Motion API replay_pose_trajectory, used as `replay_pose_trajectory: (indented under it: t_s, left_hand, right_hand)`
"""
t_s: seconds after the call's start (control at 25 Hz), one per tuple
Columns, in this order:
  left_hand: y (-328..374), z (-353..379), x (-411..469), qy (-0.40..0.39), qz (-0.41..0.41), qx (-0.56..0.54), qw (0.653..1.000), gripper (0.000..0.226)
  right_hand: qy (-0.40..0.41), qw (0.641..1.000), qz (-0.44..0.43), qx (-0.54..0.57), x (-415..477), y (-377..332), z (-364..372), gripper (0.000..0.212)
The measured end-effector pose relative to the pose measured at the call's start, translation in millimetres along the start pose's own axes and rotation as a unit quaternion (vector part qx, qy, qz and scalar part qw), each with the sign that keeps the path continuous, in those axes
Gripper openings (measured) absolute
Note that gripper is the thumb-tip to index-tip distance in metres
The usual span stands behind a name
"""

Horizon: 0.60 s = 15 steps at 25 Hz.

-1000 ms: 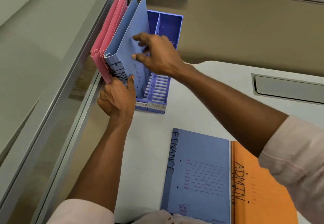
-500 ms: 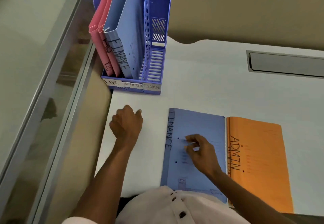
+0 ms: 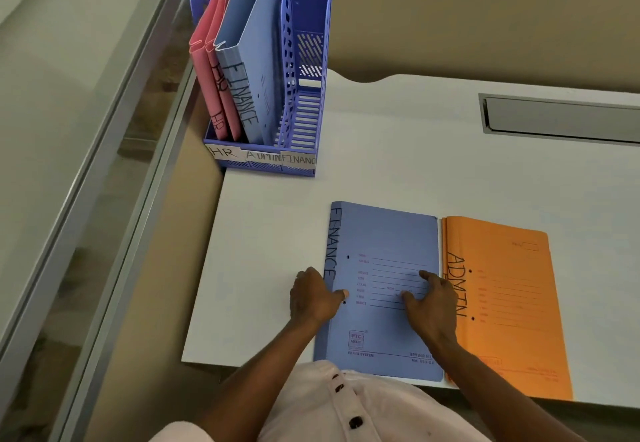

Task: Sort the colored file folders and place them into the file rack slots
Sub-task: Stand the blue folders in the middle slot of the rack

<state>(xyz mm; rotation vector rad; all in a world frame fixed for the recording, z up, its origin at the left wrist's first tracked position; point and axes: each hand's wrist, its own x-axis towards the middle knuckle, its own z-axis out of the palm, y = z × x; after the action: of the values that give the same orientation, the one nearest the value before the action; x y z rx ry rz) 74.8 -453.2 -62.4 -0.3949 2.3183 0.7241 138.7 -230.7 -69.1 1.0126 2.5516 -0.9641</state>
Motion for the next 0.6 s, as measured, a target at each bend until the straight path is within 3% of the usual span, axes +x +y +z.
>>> replay_pose_trajectory:
  t_s: [0.2, 0.36, 0.6]
  left_hand:
    - [5, 4, -6, 0.03, -0.009, -0.071, 0.997, 0.05]
    - [15, 23, -18, 0.054, -0.002, -0.045, 0.998, 0.077]
    - [14, 17, -21, 0.053, -0.027, -0.103, 0.993, 0.079]
  right_hand:
    - [-0.026, 0.998, -0.028, -0.049, -4, 5, -3, 0.067]
    - [-0.025, 0.997, -0.043, -0.061, -2, 11, -11, 0.067]
    - [-0.049, 0.996, -0.056, -0.042, -3, 20, -15, 0.068]
